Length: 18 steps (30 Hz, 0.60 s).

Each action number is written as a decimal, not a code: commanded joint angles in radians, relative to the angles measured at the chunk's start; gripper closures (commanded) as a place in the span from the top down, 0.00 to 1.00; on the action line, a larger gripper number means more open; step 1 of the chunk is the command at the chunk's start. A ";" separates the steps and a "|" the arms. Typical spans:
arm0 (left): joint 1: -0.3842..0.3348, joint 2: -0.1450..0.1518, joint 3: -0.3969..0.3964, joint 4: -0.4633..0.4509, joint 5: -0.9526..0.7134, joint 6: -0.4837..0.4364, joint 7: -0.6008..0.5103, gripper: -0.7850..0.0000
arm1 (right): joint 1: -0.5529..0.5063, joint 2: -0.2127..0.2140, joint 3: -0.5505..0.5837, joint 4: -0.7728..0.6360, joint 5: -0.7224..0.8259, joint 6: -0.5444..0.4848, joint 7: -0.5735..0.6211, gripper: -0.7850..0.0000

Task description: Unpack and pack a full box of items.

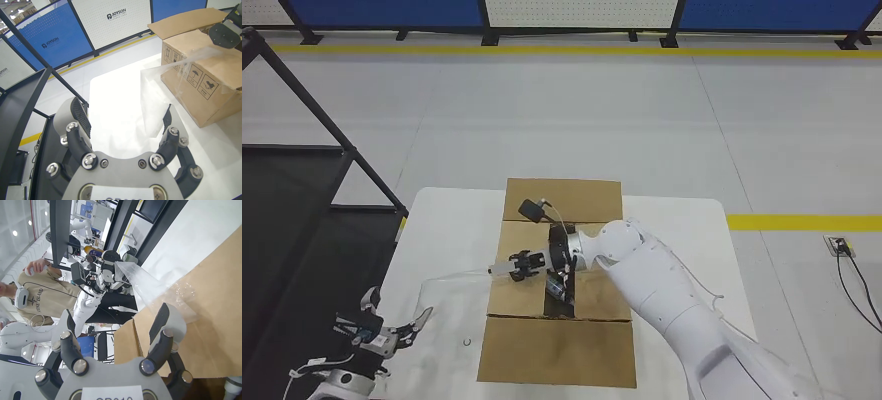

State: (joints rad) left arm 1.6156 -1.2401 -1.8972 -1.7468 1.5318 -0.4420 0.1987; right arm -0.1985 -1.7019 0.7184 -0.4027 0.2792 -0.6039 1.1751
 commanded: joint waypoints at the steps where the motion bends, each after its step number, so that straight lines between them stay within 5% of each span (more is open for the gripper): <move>1: 0.005 0.002 -0.007 0.000 -0.022 -0.021 0.008 1.00 | 0.007 -0.010 -0.005 0.016 0.000 0.011 0.004 1.00; 18: 0.044 0.013 -0.080 -0.009 -0.188 -0.067 0.089 1.00 | 0.039 -0.060 -0.014 0.118 -0.009 0.056 -0.015 1.00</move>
State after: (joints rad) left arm 1.6584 -1.2267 -1.9759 -1.7548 1.3533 -0.5145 0.2838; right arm -0.1610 -1.7594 0.7048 -0.2883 0.2729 -0.5508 1.1628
